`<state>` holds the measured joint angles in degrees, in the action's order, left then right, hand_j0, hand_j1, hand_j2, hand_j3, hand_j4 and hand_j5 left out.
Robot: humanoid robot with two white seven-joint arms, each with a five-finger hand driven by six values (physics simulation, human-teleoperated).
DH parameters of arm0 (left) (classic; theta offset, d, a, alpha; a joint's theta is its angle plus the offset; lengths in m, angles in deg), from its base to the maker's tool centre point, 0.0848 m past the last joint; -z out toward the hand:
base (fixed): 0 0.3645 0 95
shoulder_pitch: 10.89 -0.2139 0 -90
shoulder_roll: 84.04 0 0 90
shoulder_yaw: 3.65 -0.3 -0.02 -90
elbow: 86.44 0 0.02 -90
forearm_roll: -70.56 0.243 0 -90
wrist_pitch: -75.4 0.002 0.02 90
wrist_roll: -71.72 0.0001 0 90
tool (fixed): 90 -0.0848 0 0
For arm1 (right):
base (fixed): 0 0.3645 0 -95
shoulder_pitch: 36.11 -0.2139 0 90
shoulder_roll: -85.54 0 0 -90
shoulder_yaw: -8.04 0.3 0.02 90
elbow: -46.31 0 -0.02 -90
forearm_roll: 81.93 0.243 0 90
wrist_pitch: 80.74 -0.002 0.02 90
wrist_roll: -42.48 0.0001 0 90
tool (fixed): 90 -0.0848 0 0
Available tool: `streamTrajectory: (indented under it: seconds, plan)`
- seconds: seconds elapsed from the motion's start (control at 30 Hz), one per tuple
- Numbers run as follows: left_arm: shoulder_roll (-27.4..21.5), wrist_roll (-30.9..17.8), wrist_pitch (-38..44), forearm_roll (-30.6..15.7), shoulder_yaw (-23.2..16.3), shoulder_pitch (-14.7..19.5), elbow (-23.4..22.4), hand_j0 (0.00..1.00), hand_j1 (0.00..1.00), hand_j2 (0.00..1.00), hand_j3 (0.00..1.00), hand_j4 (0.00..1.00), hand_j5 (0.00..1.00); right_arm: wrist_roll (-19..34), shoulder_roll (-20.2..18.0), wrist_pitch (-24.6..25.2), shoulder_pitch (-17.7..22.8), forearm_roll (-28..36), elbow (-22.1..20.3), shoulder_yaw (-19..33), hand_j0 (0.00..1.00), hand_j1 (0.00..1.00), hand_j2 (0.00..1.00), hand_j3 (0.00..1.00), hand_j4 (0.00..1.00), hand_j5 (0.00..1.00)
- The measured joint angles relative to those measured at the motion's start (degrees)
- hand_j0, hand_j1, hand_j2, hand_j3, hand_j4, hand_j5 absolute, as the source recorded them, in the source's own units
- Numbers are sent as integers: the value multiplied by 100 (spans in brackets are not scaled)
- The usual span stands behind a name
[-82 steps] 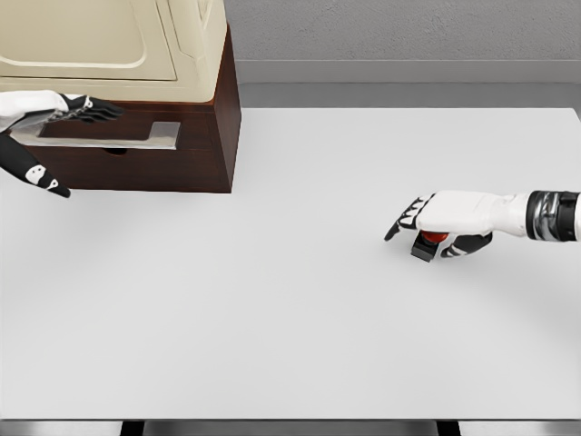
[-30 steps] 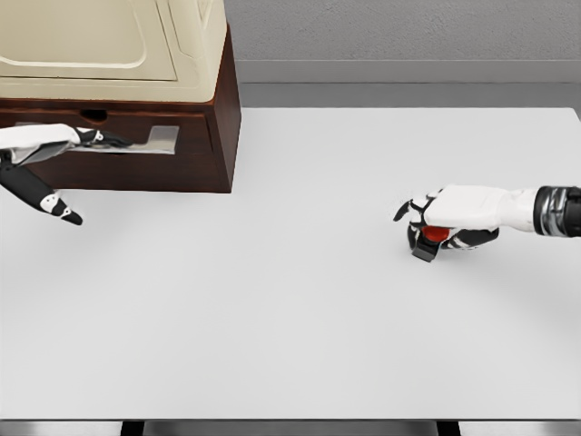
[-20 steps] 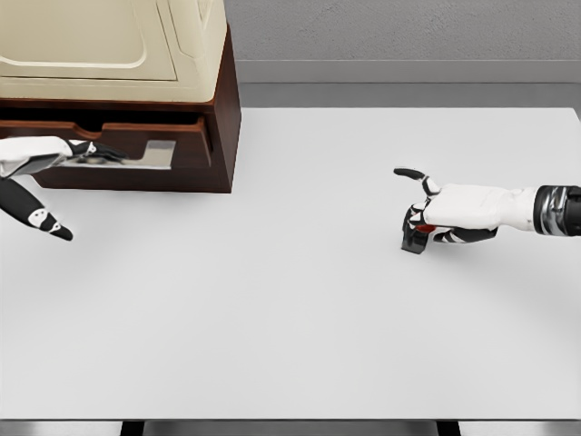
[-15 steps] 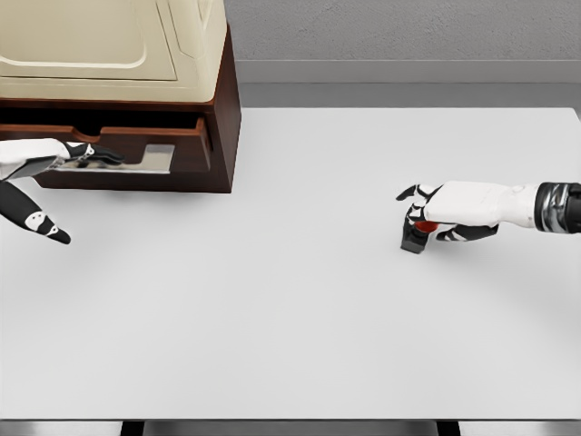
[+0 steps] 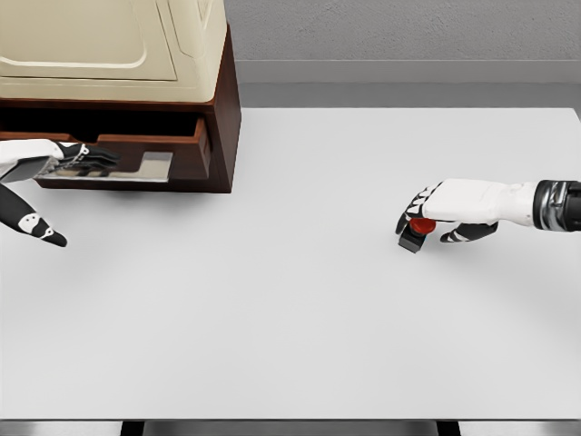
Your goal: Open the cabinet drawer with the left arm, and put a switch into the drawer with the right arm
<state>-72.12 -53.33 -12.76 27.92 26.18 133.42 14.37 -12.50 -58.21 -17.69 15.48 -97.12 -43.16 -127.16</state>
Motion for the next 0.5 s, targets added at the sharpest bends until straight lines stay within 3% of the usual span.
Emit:
streamTrajectory:
  seconds: [0.5]
  plan:
    - [-147,7,133,-620,94,-200,41,100,100,100,100,100,100,0,97,9,-35,1,90,-17,79,79,79,79,79,79]
